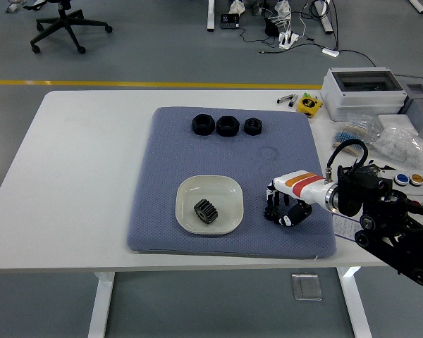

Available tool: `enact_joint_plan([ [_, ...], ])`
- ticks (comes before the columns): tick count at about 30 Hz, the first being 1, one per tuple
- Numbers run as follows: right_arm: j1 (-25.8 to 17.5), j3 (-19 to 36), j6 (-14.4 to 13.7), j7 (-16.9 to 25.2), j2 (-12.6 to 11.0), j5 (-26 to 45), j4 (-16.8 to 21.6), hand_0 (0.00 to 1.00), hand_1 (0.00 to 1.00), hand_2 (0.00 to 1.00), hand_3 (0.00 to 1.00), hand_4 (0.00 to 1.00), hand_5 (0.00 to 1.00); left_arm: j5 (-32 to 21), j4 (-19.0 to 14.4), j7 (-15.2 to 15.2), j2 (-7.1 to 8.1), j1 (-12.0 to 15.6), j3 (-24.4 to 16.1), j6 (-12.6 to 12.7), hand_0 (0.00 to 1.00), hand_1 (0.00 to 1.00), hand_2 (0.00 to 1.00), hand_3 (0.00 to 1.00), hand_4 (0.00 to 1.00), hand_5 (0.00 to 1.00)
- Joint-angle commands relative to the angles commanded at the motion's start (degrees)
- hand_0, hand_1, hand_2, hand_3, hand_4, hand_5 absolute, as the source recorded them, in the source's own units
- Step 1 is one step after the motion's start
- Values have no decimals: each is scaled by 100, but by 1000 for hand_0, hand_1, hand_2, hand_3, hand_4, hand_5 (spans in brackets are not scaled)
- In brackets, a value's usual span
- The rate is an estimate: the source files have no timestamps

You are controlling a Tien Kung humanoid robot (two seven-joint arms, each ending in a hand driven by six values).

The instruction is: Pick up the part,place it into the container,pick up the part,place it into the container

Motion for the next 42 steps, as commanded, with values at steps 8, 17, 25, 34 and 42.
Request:
enact_joint_plan([
  [8, 5, 23, -7, -20, -5, 91, 11, 213, 385, 471, 483, 698, 154, 15, 0, 2, 7, -1, -5, -3, 842, 793, 822, 585, 504, 762],
  [17, 12, 149, -43, -35, -21, 225, 119, 202, 379, 462, 479, 672, 144, 76, 0, 14, 9, 11, -50, -1, 842, 794, 822, 584, 503, 763],
  [25, 2, 337, -134, -42, 60, 565, 266, 201, 379, 462, 480, 665, 153, 105, 0, 25, 18, 31, -53, -2, 842, 793, 822, 584, 503, 763],
  [34, 343, 419, -439, -138, 466, 841, 461, 200, 381, 462, 481, 662, 158, 65, 0, 15, 19, 10, -7, 0, 841, 794, 822, 584, 503, 763],
  [42, 750, 179, -639, -239, 996, 781, 74, 200, 387, 474, 493, 672, 150, 49, 0, 16, 36, -12, 33, 2, 842, 791, 821, 584, 504, 764],
])
